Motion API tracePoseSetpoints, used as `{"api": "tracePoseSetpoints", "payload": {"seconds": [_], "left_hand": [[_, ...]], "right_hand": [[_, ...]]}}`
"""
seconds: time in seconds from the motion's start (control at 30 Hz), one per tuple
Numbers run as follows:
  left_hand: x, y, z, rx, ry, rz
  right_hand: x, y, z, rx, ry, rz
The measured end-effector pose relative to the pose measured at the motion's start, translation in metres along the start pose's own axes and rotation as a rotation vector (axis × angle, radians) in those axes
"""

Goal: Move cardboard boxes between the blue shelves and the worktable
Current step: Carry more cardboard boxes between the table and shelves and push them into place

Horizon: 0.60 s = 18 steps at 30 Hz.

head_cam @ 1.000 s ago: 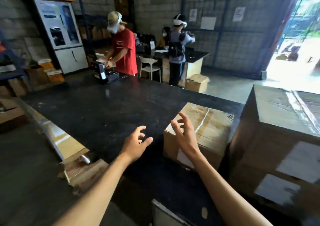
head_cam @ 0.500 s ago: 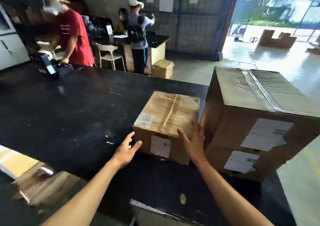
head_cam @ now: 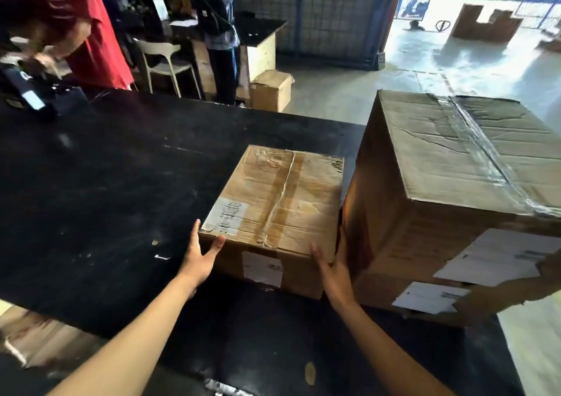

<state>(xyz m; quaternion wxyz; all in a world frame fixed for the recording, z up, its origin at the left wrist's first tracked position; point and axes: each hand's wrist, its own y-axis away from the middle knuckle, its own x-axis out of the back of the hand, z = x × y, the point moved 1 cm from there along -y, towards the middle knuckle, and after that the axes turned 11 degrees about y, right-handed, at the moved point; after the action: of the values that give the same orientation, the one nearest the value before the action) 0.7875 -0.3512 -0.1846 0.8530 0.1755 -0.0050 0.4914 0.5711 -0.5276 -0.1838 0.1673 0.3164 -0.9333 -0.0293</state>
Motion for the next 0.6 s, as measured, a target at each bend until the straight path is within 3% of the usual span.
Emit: {"api": "tracePoseSetpoints", "payload": {"seconds": [0.2, 0.47, 0.6], "left_hand": [[0.000, -0.004, -0.006, -0.023, 0.108, 0.096], [0.061, 0.018, 0.034, -0.221, 0.150, 0.365], [0.105, 0.058, 0.050, -0.353, 0.138, 0.513]], "right_hand": [[-0.003, -0.002, 0.005, 0.001, -0.014, -0.063], [-0.032, -0.037, -0.066, 0.286, 0.057, -0.022], [-0.066, -0.041, -0.107, 0.371, 0.101, -0.163]]}}
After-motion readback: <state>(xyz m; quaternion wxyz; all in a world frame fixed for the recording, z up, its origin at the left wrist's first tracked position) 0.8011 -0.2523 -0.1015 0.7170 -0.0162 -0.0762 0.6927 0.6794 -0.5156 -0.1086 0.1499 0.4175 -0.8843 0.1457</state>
